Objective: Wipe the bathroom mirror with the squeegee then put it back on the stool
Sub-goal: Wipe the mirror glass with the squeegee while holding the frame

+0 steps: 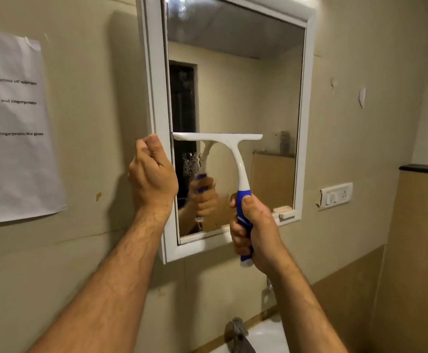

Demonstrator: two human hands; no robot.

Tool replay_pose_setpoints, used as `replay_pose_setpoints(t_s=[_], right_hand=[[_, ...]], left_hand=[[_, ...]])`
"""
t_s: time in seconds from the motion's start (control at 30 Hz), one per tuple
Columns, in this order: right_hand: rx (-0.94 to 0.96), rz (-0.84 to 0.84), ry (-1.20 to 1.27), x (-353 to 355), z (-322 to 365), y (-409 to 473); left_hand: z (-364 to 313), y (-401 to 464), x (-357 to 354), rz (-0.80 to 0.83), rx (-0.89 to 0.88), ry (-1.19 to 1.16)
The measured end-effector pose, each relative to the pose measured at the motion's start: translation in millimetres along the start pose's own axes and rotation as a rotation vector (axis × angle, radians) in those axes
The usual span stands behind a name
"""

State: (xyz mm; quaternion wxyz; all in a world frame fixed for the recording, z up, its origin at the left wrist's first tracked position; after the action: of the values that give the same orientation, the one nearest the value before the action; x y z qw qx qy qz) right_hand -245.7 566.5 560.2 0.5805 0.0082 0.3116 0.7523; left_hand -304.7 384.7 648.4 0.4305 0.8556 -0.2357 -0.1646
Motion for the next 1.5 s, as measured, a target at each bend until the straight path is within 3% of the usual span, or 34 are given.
replay_pose_setpoints(t_s=[0.2,0.47,0.73,1.0,1.3,1.5], right_hand=[[-0.087,0.018,0.075,23,-41,-45],[-0.076,-0.066,0.015,10,-8,-13],[-0.184,-0.020,0.033,36,-47,-53],[-0.099,-0.077,-0.043,15,-14,-25],[-0.196,-0.102,-0.054,34,-53,-74],[-0.114,-0.095,-0.053,18,-29,-46]], left_hand=[[1,-5,0,-0.032,-0.011,-0.013],[-1,-5,-1,-0.031,-0.004,-0.036],[2,-6,-3,-0.029,-0.006,-0.056],[2,-7,-3,-0.024,0.006,-0.061],[4,-7,-5,-0.030,0.033,-0.086],[2,-8,-3,-0.016,0.047,-0.084]])
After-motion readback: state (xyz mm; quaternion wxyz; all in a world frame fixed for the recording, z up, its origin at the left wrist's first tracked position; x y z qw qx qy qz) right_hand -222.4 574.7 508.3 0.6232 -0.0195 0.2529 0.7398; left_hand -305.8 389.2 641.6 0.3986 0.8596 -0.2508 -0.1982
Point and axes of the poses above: each hand's wrist, its own y-axis towards the middle knuckle, its own x-axis out of the back of the hand, z = x × y, the point moved 1 cm from there along y, towards the middle knuckle, and after that the axes turned 9 degrees about y, right-handed, at the moved point
